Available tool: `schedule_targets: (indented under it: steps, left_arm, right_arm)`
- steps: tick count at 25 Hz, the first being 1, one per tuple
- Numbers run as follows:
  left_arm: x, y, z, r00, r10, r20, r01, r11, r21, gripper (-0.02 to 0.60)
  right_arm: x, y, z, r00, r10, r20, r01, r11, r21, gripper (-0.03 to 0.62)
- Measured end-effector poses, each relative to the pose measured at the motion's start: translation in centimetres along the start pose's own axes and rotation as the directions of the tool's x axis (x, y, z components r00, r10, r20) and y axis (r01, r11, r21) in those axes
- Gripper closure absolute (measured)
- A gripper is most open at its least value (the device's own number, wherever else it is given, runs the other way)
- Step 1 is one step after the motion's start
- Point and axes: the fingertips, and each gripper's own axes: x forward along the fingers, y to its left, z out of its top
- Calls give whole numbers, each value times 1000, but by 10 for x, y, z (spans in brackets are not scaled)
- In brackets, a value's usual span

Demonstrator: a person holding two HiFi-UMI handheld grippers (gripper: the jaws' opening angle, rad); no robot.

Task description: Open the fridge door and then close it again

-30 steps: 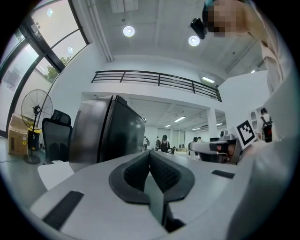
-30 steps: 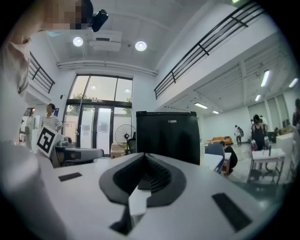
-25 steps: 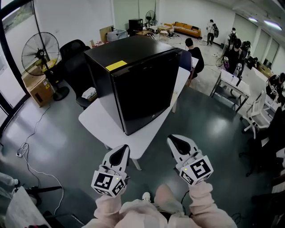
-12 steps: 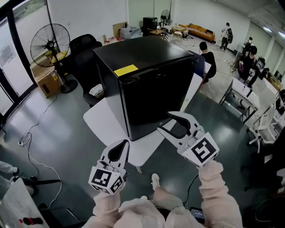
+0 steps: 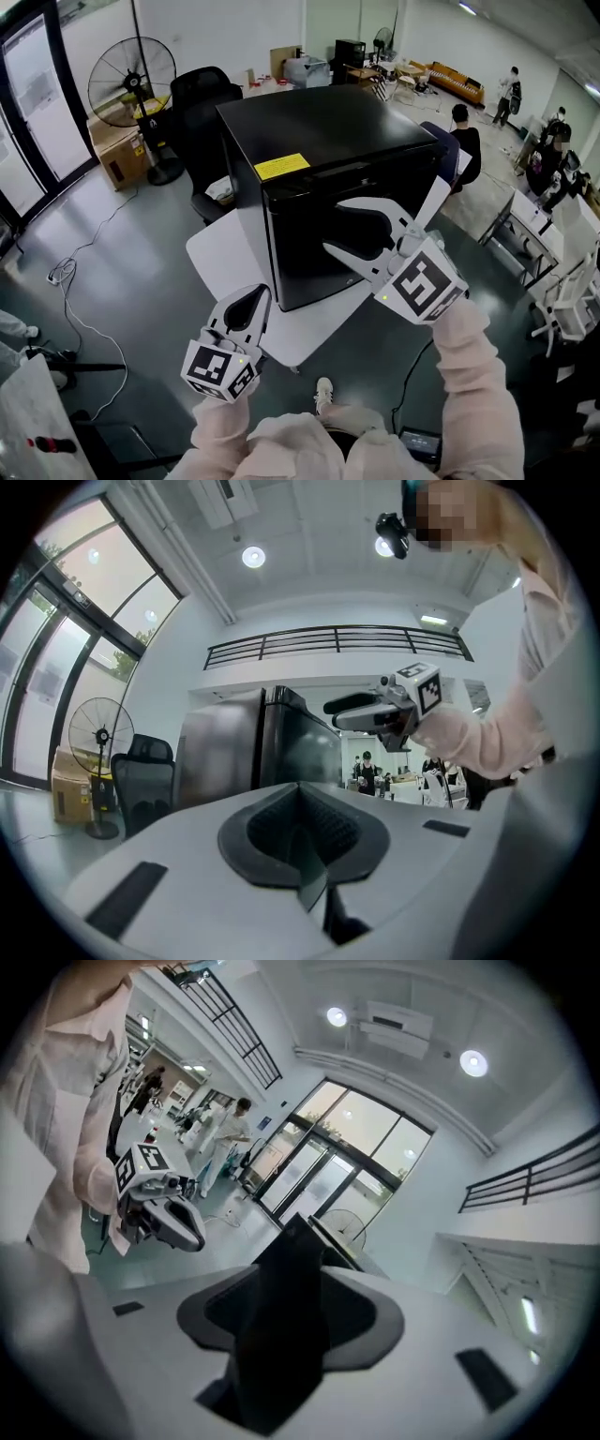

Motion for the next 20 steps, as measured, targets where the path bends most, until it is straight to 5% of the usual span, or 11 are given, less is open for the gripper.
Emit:
schedule_targets:
  steps: [7, 12, 20]
  left_arm:
    - [4, 5, -2, 999, 31, -15, -30, 999, 29, 569]
    - [6, 11, -3, 999, 40, -15, -39, 999, 36, 569]
    - [9, 12, -11, 1000, 19, -16, -19, 1000, 15, 569]
  right_arm:
    - [20, -13, -2, 982, 150, -115, -163, 980, -112, 388]
    - [38, -12, -8, 939, 195, -282, -251, 951, -179, 389]
    - [48, -15, -14, 900, 106, -423, -248, 922, -296, 464]
